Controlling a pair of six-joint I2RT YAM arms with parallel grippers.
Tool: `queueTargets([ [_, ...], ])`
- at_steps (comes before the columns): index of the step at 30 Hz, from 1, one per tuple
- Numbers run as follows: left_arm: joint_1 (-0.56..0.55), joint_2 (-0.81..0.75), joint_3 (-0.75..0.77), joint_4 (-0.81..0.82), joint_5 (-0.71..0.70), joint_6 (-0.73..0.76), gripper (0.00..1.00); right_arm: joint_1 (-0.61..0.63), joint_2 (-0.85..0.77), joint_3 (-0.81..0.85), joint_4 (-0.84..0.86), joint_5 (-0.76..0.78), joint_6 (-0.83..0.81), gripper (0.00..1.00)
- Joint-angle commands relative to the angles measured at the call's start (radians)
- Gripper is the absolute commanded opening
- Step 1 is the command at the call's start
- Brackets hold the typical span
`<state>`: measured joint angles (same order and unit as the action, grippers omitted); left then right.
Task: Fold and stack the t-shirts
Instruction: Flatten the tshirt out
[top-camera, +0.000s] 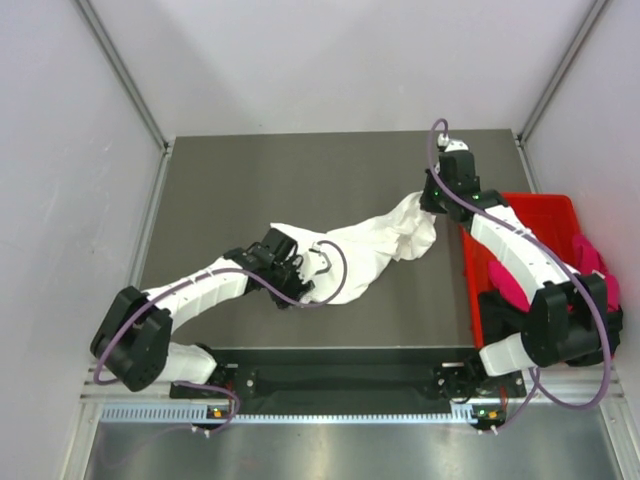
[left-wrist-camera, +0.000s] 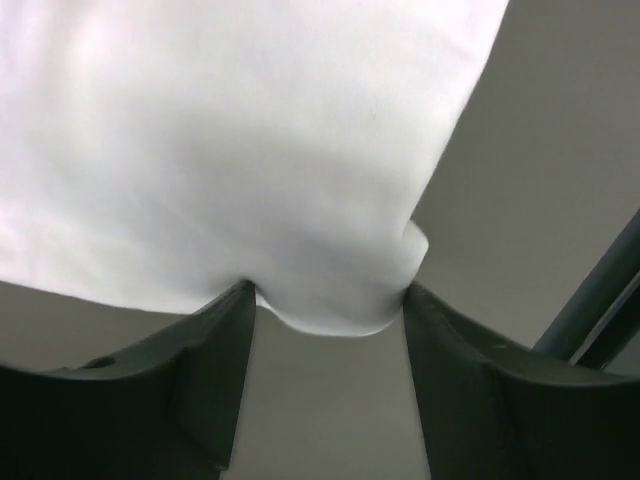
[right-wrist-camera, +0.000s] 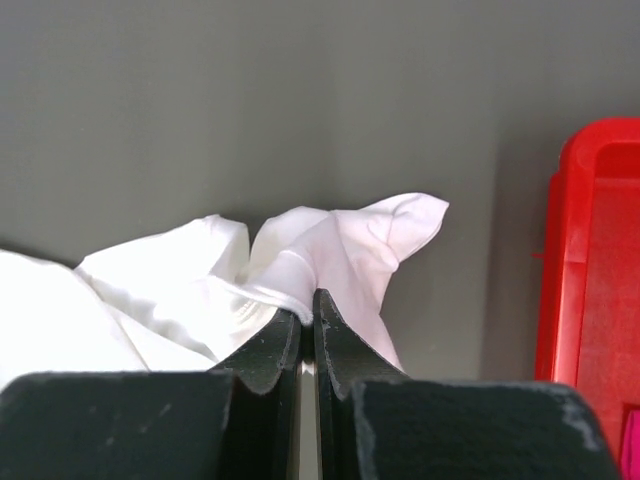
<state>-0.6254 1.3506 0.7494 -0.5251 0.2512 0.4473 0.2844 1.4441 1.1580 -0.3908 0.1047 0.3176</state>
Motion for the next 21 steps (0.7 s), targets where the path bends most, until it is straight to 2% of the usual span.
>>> queueTargets([
  [1, -0.010, 0.011, -0.008, 0.129, 0.043, -0.006, 0.31, -0.008, -0.083, 0.005, 0.018, -0.019, 0.015, 0.00],
  [2, -0.010, 0.021, -0.005, 0.135, 0.039, -0.007, 0.05, -0.008, -0.099, 0.011, 0.015, -0.022, 0.017, 0.00],
  [3, -0.010, 0.033, 0.002, 0.146, -0.027, -0.021, 0.00, -0.010, -0.134, 0.015, 0.006, -0.040, 0.015, 0.00],
  [6, 0.013, 0.027, 0.065, 0.123, -0.209, -0.081, 0.00, -0.008, -0.216, 0.049, -0.031, -0.088, 0.015, 0.00],
  [7, 0.068, -0.019, 0.089, 0.105, -0.299, -0.105, 0.00, -0.008, -0.238, 0.061, -0.040, -0.100, 0.015, 0.00],
  [8, 0.113, -0.048, 0.155, 0.076, -0.302, -0.113, 0.00, -0.008, -0.263, 0.087, -0.052, -0.100, 0.023, 0.00],
  [9, 0.165, -0.080, 0.198, 0.041, -0.284, -0.120, 0.00, -0.007, -0.312, 0.101, -0.071, -0.164, 0.026, 0.00],
  [10, 0.273, -0.140, 0.299, -0.042, -0.258, -0.134, 0.00, -0.005, -0.339, 0.114, -0.075, -0.190, 0.028, 0.00],
  [12, 0.352, -0.185, 0.458, -0.134, -0.285, -0.128, 0.00, -0.005, -0.423, 0.147, -0.086, -0.255, 0.037, 0.00],
  [13, 0.358, -0.197, 0.459, -0.135, -0.285, -0.128, 0.00, -0.005, -0.453, 0.157, -0.089, -0.267, 0.041, 0.00],
  [17, 0.365, -0.266, 0.689, -0.135, -0.285, -0.128, 0.00, -0.005, -0.588, 0.239, -0.131, -0.281, 0.063, 0.00],
  [21, 0.371, -0.376, 0.859, -0.135, -0.285, -0.128, 0.00, -0.005, -0.712, 0.293, -0.181, -0.370, 0.109, 0.00],
])
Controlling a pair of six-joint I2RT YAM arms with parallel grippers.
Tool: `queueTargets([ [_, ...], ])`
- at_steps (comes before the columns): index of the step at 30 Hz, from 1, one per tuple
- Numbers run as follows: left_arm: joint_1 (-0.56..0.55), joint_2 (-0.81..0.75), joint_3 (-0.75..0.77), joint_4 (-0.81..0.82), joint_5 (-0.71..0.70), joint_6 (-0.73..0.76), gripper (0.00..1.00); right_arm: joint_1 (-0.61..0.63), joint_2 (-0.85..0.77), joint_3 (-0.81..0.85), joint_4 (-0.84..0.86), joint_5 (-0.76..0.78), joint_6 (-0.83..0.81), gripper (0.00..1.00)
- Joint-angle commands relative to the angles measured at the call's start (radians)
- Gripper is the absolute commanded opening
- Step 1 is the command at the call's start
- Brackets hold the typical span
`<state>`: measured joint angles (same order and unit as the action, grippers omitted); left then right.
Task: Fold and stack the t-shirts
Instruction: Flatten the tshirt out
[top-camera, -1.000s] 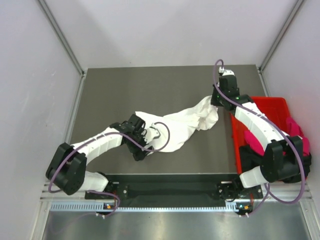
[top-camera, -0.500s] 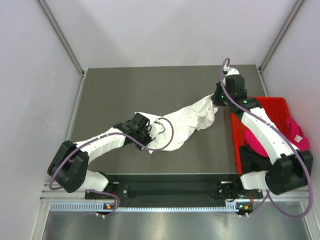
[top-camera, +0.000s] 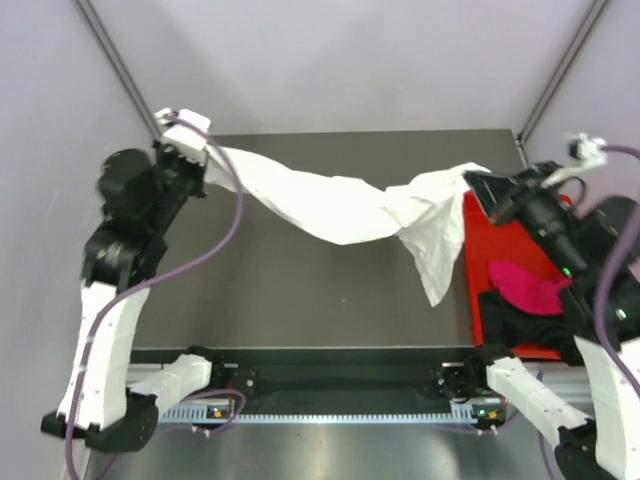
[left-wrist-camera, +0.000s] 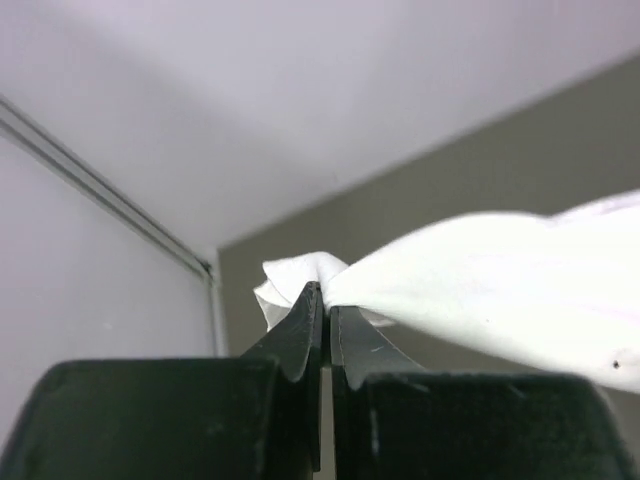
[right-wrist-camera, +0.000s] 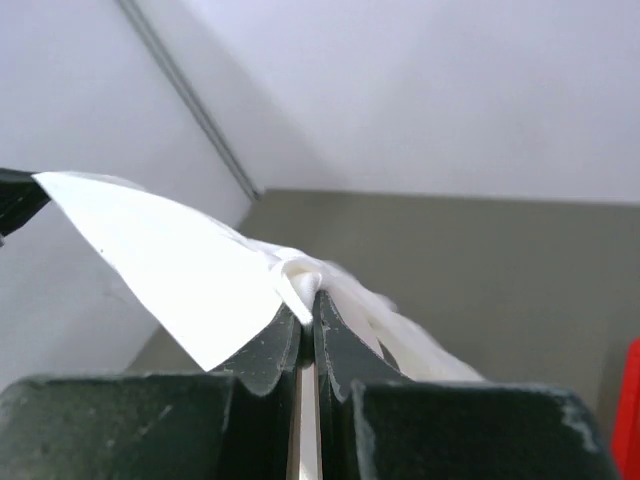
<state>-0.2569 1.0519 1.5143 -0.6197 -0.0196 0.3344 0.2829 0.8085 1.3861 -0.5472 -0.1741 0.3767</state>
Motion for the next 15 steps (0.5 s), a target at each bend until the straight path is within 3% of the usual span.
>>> queueTargets([
  [1, 0.002, -0.093, 0.156, -0.040, -0.014, -0.015, 0.00, -0.004, -0.094, 0.073, -0.034, -0.112, 0.062, 0.00],
  [6, 0.002, -0.187, 0.204, -0.040, -0.014, -0.015, 0.00, -0.004, -0.164, 0.064, -0.063, -0.218, 0.155, 0.00],
  [10, 0.002, -0.181, 0.056, -0.040, -0.014, -0.015, 0.00, -0.002, -0.134, -0.027, 0.001, -0.271, 0.212, 0.00],
  [14, 0.002, -0.103, -0.112, -0.040, -0.014, -0.015, 0.00, -0.004, 0.047, -0.111, 0.094, -0.234, 0.194, 0.00],
  [15, 0.007, -0.051, -0.132, -0.040, -0.014, -0.015, 0.00, -0.004, 0.154, -0.101, 0.104, -0.196, 0.185, 0.00],
])
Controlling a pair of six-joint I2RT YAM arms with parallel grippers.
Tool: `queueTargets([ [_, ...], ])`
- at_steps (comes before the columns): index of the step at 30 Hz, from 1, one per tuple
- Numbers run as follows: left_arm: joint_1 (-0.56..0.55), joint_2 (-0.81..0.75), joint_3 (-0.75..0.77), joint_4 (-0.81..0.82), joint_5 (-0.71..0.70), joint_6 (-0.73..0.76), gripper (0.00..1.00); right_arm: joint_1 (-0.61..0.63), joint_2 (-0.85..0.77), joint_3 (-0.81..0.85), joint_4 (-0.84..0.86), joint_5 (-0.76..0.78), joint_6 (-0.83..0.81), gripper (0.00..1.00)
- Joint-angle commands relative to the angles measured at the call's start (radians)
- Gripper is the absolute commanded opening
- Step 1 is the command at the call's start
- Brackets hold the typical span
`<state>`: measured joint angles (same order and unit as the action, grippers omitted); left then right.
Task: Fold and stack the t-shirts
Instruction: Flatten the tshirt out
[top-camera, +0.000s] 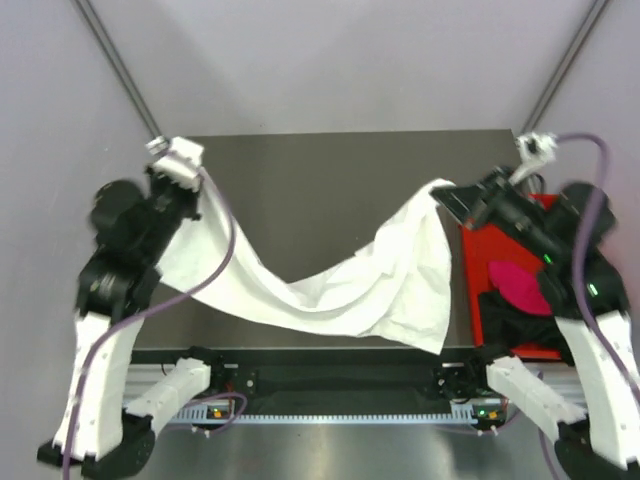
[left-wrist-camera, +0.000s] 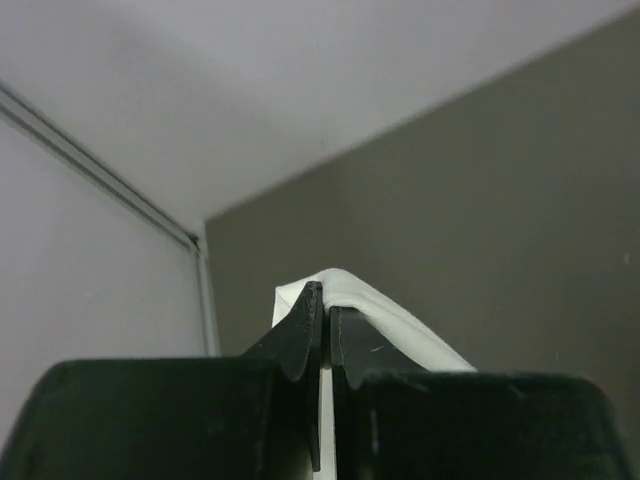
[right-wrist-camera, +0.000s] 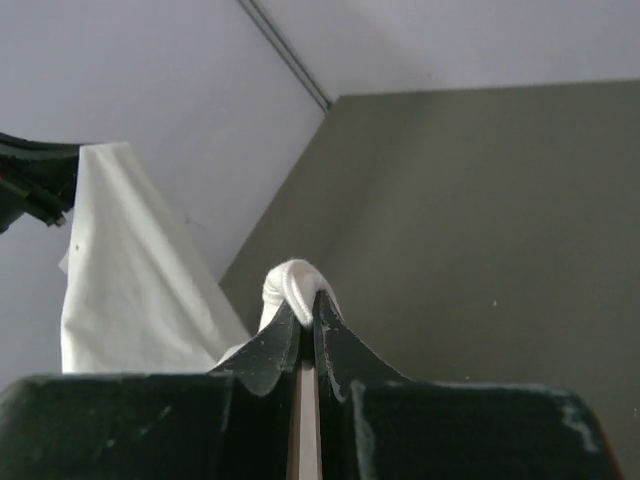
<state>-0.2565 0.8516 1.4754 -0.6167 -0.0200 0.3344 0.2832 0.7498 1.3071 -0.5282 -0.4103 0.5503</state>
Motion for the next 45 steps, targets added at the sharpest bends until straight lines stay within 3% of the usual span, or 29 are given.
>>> queueTargets([
  [1, 0.011, 0.179, -0.122, -0.043, -0.014, -0.015, 0.00, -0.006, 0.271, 0.009, 0.098, 0.054, -0.001, 0.00],
  [6, 0.117, 0.461, -0.126, -0.043, -0.014, -0.015, 0.00, -0.012, 0.711, 0.161, 0.192, 0.123, -0.007, 0.00],
  [12, 0.180, 0.857, 0.083, -0.043, -0.014, -0.015, 0.00, -0.013, 1.228, 0.544, 0.197, 0.212, 0.019, 0.01],
  [15, 0.183, 1.047, 0.189, -0.043, -0.014, -0.015, 0.00, -0.013, 1.411, 0.740, 0.149, 0.300, 0.013, 0.24],
  [16, 0.183, 1.091, 0.263, -0.043, -0.014, -0.015, 0.00, -0.013, 1.439, 0.795, 0.125, 0.318, -0.012, 0.45],
  [17, 0.183, 1.172, 0.307, -0.043, -0.014, -0.015, 0.00, -0.013, 1.463, 0.808, 0.110, 0.361, -0.027, 0.52],
  [19, 0.183, 1.234, 0.426, -0.043, -0.014, -0.015, 0.00, -0.007, 1.449, 0.798, 0.039, 0.407, -0.079, 0.71],
  [22, 0.189, 1.229, 0.425, -0.043, -0.014, -0.015, 0.00, 0.023, 1.311, 0.620, -0.003, 0.572, -0.145, 0.76],
  [23, 0.192, 1.159, 0.386, -0.043, -0.014, -0.015, 0.00, 0.049, 1.203, 0.548, 0.002, 0.666, -0.170, 0.76],
  [26, 0.214, 0.979, 0.171, -0.043, -0.014, -0.015, 0.00, 0.108, 0.998, 0.260, 0.016, 0.751, -0.173, 0.77],
  [30, 0.217, 0.830, -0.083, -0.043, -0.014, -0.015, 0.00, 0.174, 0.826, -0.036, -0.013, 0.752, -0.106, 0.76],
  [32, 0.233, 0.768, -0.161, 0.052, -0.014, -0.015, 0.00, 0.220, 0.749, -0.184, -0.010, 0.762, -0.047, 0.75],
  [33, 0.240, 0.747, -0.237, 0.072, -0.014, -0.331, 0.00, 0.240, 0.728, -0.227, -0.009, 0.769, -0.033, 0.75],
  [34, 0.243, 0.729, -0.269, 0.090, 0.001, -0.056, 0.99, 0.257, 0.711, -0.296, -0.015, 0.780, -0.003, 0.75],
  [35, 0.247, 0.693, -0.297, 0.098, 0.003, -0.057, 0.80, 0.284, 0.691, -0.324, -0.018, 0.774, 0.014, 0.75],
  [39, 0.247, 0.647, -0.378, 0.081, 0.022, -0.041, 0.82, 0.339, 0.686, -0.446, 0.051, 0.691, 0.083, 0.74],
  [40, 0.247, 0.646, -0.380, 0.077, 0.044, -0.034, 0.99, 0.347, 0.694, -0.480, 0.075, 0.688, 0.105, 0.74],
  [45, 0.247, 0.655, -0.421, 0.107, 0.074, 0.041, 0.99, 0.366, 0.773, -0.513, 0.115, 0.703, 0.115, 0.69],
])
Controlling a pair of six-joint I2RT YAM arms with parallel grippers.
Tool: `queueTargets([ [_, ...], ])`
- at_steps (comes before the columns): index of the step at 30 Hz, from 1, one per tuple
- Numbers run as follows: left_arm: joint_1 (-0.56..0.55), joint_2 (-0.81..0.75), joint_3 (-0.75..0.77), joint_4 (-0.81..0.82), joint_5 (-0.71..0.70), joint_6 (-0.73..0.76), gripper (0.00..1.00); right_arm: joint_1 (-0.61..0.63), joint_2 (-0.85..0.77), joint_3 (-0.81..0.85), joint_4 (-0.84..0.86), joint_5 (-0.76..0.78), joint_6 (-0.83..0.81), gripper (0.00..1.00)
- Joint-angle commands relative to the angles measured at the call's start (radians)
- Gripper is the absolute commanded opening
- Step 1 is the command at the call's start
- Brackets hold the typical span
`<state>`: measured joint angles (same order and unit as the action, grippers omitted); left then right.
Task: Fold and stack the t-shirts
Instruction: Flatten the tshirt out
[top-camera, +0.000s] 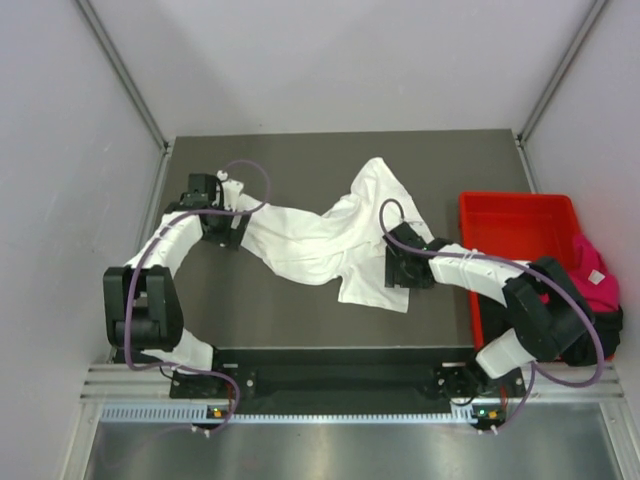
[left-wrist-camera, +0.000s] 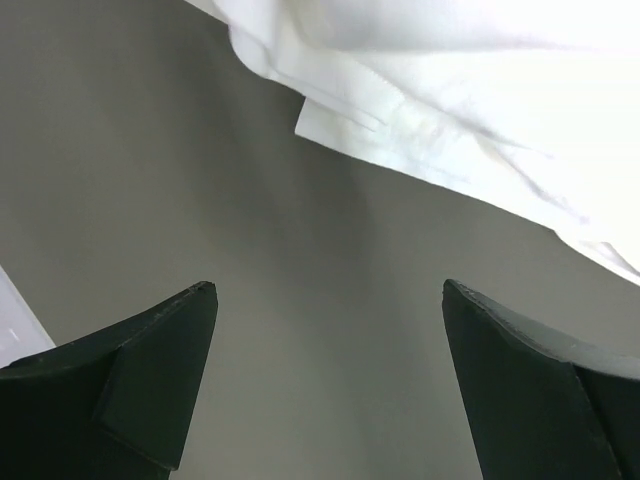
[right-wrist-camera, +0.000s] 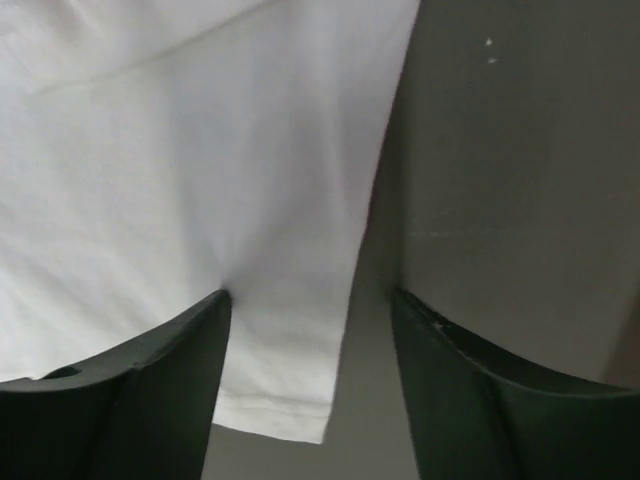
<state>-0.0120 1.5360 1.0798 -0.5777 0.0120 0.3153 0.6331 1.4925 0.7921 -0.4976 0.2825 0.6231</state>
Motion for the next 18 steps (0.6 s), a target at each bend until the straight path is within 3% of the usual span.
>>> queueTargets([
  [1, 0.001, -0.021, -0.034, 0.099, 0.034, 0.068, 0.99, 0.016, 0.043, 0.002, 0.096, 0.012, 0.043, 0.62],
  [3, 0.001, 0.028, -0.034, 0.128, 0.014, 0.070, 0.98, 0.017, 0.063, -0.002, 0.114, -0.011, 0.043, 0.50],
  [7, 0.003, 0.121, 0.005, 0.142, 0.039, 0.054, 0.90, 0.016, 0.060, -0.040, 0.171, -0.054, 0.056, 0.19],
  [9, 0.003, 0.177, 0.026, 0.159, 0.036, 0.044, 0.88, 0.016, 0.034, -0.047, 0.168, -0.045, 0.058, 0.11],
  [10, 0.003, 0.194, 0.034, 0.179, 0.020, 0.042, 0.88, 0.017, 0.017, -0.059, 0.160, -0.037, 0.059, 0.01],
  [12, 0.003, 0.243, 0.061, 0.194, 0.014, 0.033, 0.83, 0.016, -0.047, -0.076, 0.149, -0.010, 0.061, 0.00],
  [15, 0.003, 0.283, 0.086, 0.213, 0.028, 0.021, 0.64, 0.013, -0.121, -0.082, 0.116, 0.020, 0.055, 0.00],
  [18, 0.004, 0.300, 0.083, 0.222, 0.074, 0.024, 0.57, 0.007, -0.158, -0.088, 0.087, 0.037, 0.046, 0.00],
])
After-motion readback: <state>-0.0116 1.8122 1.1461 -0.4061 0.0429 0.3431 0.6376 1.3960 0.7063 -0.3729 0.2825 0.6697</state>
